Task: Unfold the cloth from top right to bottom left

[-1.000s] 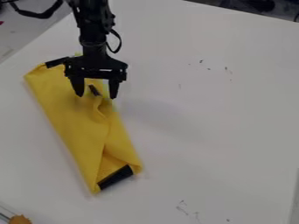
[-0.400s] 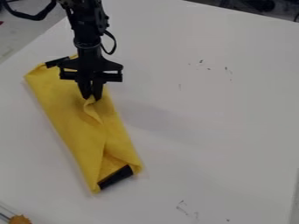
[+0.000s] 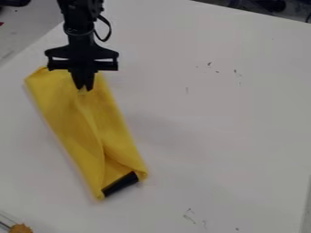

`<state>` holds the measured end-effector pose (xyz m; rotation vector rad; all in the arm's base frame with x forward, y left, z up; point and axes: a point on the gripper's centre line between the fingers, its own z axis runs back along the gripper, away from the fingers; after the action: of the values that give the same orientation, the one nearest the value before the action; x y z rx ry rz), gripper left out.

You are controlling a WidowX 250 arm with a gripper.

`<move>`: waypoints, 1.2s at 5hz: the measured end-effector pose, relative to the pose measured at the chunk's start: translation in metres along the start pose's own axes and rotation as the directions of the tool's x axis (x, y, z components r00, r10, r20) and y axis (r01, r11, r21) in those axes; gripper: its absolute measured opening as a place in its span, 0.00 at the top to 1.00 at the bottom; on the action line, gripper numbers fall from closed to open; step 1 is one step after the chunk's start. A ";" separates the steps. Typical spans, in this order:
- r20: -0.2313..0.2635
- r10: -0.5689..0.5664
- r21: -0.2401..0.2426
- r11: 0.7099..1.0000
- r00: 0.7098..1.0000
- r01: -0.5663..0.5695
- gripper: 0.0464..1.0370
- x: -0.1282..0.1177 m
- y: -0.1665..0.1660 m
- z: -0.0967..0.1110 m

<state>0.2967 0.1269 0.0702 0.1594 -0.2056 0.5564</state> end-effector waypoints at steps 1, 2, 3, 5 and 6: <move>0.042 0.143 0.013 0.990 0.989 -0.143 0.99 -0.021 0.042 0.010; 0.033 0.269 -0.025 0.963 0.963 -0.268 0.99 -0.053 0.067 0.001; 0.009 0.351 -0.079 0.934 0.936 -0.350 0.99 -0.081 0.085 -0.018; 0.003 0.421 -0.094 0.903 0.907 -0.419 0.99 -0.110 0.112 -0.035; 0.009 0.432 -0.060 0.901 0.902 -0.431 0.97 -0.117 0.127 -0.037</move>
<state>0.1371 0.1815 0.0186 0.0630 -0.2803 0.9915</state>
